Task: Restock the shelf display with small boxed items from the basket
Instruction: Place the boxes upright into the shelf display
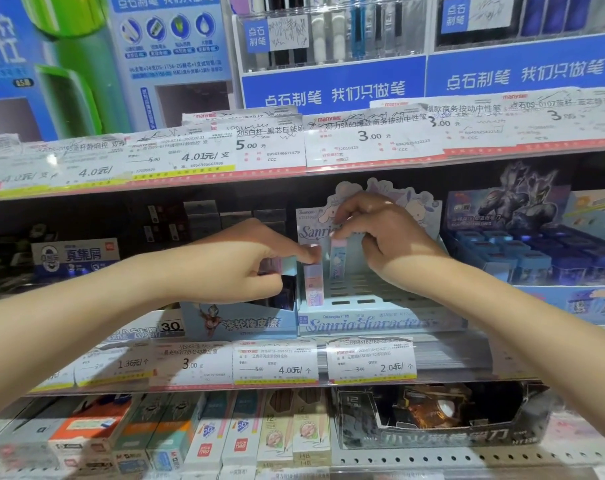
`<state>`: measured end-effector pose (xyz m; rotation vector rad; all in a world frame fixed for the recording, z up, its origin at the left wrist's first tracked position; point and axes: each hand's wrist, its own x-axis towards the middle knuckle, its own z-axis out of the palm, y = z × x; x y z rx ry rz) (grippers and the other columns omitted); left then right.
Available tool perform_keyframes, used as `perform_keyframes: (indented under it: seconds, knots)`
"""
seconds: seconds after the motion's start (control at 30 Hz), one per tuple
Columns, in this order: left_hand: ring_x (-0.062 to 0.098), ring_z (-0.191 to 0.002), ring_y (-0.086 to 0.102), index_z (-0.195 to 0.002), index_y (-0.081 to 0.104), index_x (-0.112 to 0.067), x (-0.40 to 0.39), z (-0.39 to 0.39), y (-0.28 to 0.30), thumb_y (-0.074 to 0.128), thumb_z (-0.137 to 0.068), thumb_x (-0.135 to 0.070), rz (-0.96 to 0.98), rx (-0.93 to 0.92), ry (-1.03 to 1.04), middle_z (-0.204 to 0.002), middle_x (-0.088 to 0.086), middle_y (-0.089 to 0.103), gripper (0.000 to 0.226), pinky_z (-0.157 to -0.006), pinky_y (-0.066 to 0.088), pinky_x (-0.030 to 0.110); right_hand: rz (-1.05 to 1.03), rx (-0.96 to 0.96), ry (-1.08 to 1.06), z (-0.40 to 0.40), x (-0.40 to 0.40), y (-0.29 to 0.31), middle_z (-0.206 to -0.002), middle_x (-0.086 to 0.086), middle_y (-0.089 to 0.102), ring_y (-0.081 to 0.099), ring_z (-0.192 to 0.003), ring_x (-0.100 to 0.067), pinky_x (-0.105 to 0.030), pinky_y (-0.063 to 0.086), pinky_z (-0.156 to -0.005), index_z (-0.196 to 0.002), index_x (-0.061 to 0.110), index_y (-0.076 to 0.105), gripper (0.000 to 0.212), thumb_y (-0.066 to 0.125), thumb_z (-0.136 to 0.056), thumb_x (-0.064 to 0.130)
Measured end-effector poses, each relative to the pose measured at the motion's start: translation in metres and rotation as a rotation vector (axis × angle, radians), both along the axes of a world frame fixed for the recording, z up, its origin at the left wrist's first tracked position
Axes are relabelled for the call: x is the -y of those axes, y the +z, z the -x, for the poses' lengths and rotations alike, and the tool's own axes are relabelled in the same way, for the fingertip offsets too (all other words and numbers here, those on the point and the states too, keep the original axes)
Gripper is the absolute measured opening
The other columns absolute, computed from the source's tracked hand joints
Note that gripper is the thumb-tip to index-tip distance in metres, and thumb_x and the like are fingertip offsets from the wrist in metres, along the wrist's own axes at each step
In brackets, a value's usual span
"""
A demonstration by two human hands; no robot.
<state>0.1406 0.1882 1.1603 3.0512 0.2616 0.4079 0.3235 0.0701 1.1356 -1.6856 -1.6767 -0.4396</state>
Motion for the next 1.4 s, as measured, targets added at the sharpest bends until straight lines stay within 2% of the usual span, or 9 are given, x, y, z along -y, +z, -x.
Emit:
perform_keyframes:
  seconds: [0.27, 0.5, 0.7, 0.83, 0.9, 1.03, 1.2, 1.27, 1.4]
  knots:
    - [-0.010, -0.058, 0.047, -0.121, 0.056, -0.033, -0.006, -0.001, -0.002, 0.029, -0.068, -0.064, -0.035, 0.005, -0.006, -0.071, -0.020, 0.053, 0.067, -0.068, 0.040, 0.019, 0.075, 0.056, -0.047, -0.003, 0.002, 0.005, -0.109, -0.010, 0.058, 0.050, -0.109, -0.024, -0.029, 0.042, -0.090, -0.101, 0.005, 0.071, 0.045, 0.040, -0.075, -0.017]
    - [-0.005, -0.062, 0.049, -0.120, 0.056, -0.032, -0.010, -0.003, -0.001, 0.048, -0.083, -0.042, -0.066, -0.022, 0.007, -0.079, -0.016, 0.058, 0.039, -0.070, 0.048, 0.024, 0.112, 0.096, -0.008, 0.003, 0.005, 0.001, -0.110, -0.011, 0.057, 0.046, -0.104, -0.023, -0.028, 0.035, -0.090, -0.103, 0.009, 0.070, 0.046, 0.046, -0.075, -0.017]
    - [-0.003, -0.061, 0.048, -0.119, 0.059, -0.028, 0.006, 0.000, 0.007, 0.046, -0.084, -0.042, -0.019, -0.038, 0.032, -0.081, -0.011, 0.059, 0.041, -0.071, 0.045, 0.023, 0.248, 0.156, -0.049, 0.004, 0.004, 0.005, -0.121, -0.010, 0.054, 0.043, -0.117, -0.026, -0.021, 0.026, -0.085, -0.116, 0.013, 0.063, 0.050, 0.049, -0.078, -0.015]
    - [-0.008, -0.073, 0.057, -0.119, 0.060, -0.030, 0.018, 0.004, 0.010, 0.053, -0.088, -0.021, 0.064, 0.039, -0.013, -0.088, -0.018, 0.062, 0.034, -0.072, 0.045, 0.013, 0.220, 0.039, -0.035, 0.011, 0.012, 0.010, -0.125, -0.009, 0.052, 0.050, -0.114, -0.024, -0.027, 0.039, -0.099, -0.125, 0.013, 0.055, 0.059, 0.041, -0.076, -0.017]
    - [-0.005, -0.089, 0.061, -0.112, 0.063, -0.027, 0.022, 0.006, 0.012, 0.056, -0.087, -0.018, 0.103, 0.141, -0.037, -0.100, -0.016, 0.066, 0.028, -0.078, 0.049, 0.015, 0.077, -0.064, 0.012, 0.020, 0.020, 0.010, -0.117, -0.005, 0.056, 0.054, -0.103, -0.017, -0.022, 0.043, -0.093, -0.121, 0.014, 0.057, 0.049, 0.043, -0.080, -0.010]
    - [0.003, -0.045, 0.049, -0.090, 0.066, -0.023, 0.031, 0.009, 0.015, 0.059, -0.088, -0.021, 0.276, 0.248, 0.059, -0.051, -0.021, 0.059, 0.008, -0.049, 0.040, 0.014, -0.067, -0.383, 0.233, 0.045, 0.029, 0.015, -0.087, 0.001, 0.064, 0.058, -0.081, -0.011, -0.019, 0.046, -0.077, -0.097, 0.016, 0.064, 0.022, 0.055, -0.079, 0.008]
    - [0.012, -0.045, 0.041, -0.074, 0.064, -0.012, 0.045, 0.007, 0.015, 0.059, -0.085, -0.009, 0.547, 0.321, 0.053, -0.049, 0.002, 0.052, 0.013, -0.048, 0.036, 0.023, -0.115, -0.581, 0.288, 0.064, 0.025, 0.024, -0.078, -0.008, 0.069, 0.063, -0.071, -0.016, -0.027, 0.052, -0.068, -0.081, 0.012, 0.066, 0.013, 0.075, -0.072, 0.017]
    - [0.018, -0.052, 0.041, -0.075, 0.064, -0.007, 0.045, 0.003, 0.013, 0.063, -0.082, -0.014, 0.577, 0.331, 0.035, -0.059, 0.013, 0.051, 0.010, -0.053, 0.034, 0.027, -0.126, -0.604, 0.255, 0.064, 0.022, 0.025, -0.071, -0.001, 0.068, 0.061, -0.066, -0.009, -0.022, 0.050, -0.062, -0.073, 0.017, 0.065, 0.012, 0.077, -0.070, 0.019]
    - [0.017, -0.059, 0.042, -0.087, 0.068, -0.011, 0.042, -0.006, 0.009, 0.066, -0.064, -0.044, 0.614, 0.352, 0.060, -0.063, 0.021, 0.052, 0.040, -0.059, 0.036, 0.029, -0.100, -0.683, 0.258, 0.061, 0.019, 0.028, -0.070, 0.000, 0.064, 0.059, -0.068, -0.011, -0.025, 0.048, -0.063, -0.071, 0.021, 0.062, 0.013, 0.072, -0.075, 0.014]
